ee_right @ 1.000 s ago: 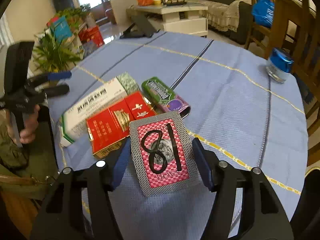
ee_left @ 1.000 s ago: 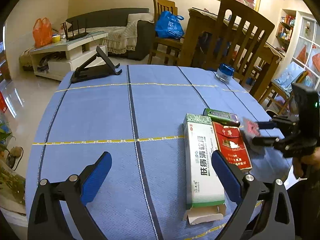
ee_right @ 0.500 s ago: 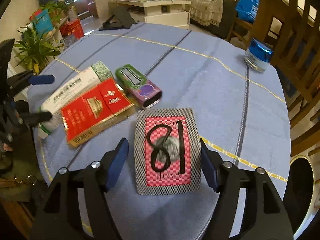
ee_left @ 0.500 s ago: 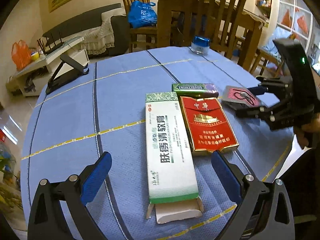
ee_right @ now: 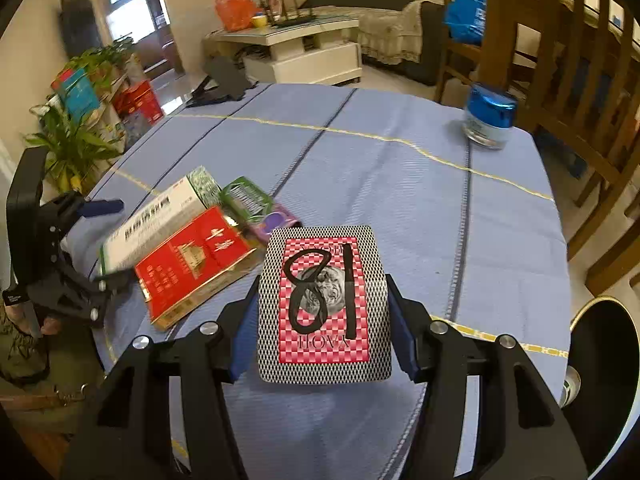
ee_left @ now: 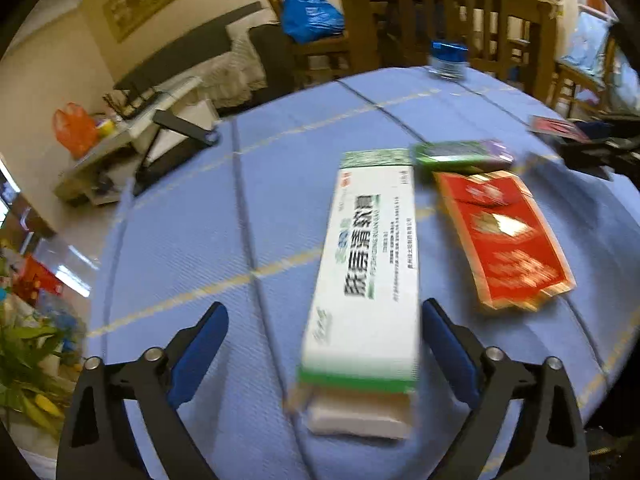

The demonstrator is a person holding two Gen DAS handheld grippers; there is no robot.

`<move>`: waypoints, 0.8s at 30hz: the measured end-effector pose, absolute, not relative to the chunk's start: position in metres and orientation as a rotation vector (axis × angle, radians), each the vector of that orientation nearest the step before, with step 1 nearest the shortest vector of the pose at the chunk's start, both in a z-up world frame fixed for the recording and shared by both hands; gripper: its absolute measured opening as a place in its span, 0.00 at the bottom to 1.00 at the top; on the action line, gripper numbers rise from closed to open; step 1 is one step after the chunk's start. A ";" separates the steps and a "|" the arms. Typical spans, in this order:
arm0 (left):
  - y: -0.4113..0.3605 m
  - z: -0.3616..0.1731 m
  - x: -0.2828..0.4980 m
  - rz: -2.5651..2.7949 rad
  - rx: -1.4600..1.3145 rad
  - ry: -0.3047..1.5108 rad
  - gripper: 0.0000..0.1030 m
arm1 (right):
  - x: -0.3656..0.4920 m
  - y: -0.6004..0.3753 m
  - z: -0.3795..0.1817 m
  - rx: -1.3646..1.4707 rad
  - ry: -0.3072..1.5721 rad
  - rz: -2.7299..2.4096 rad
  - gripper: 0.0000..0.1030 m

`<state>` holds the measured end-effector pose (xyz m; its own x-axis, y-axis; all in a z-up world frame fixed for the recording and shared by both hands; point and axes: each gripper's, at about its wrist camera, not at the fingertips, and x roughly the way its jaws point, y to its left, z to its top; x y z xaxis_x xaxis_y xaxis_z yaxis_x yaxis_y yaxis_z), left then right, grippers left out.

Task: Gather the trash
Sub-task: 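Grasp the white-green ointment box with left gripper while right gripper holds the card box, then drop the card box in the bin with right gripper while left gripper carries ointment box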

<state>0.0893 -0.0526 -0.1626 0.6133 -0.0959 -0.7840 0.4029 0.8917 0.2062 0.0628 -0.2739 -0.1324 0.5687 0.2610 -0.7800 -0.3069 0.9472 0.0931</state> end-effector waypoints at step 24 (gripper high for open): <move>-0.060 -0.159 0.112 -0.398 0.351 0.879 0.43 | 0.064 -0.285 -0.129 -0.006 0.894 0.278 0.54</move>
